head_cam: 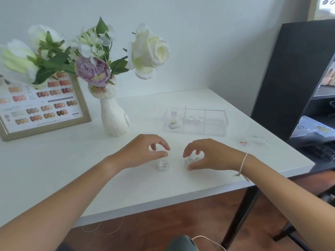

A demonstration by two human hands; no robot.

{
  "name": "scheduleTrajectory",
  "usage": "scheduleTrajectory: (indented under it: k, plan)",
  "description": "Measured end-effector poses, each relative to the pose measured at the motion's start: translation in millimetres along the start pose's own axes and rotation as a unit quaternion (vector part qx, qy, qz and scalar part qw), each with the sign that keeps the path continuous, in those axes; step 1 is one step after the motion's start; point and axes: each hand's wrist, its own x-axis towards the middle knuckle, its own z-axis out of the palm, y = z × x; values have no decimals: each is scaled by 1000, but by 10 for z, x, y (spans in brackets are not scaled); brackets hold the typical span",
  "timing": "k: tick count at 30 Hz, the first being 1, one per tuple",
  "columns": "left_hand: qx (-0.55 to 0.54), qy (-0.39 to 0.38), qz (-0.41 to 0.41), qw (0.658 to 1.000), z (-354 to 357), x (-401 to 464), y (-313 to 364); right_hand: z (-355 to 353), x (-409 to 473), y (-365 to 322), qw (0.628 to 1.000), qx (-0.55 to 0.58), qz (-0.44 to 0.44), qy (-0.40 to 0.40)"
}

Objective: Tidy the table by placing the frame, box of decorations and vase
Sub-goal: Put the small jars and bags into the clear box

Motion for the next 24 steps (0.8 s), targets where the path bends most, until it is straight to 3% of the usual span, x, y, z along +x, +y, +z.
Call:
scheduleTrajectory:
  k: [11, 17, 24]
  plan:
    - [0, -28, -6, 1000, 148, -303, -62, 1, 28, 18, 1000, -11, -12, 24]
    - [-8, -9, -9, 1000, 188, -292, -32, -296, 177, 111, 988, 61, -18, 139]
    - [-6, -8, -22, 1000, 182, -245, -34, -633, 604, 382, 968, 56, 19, 246]
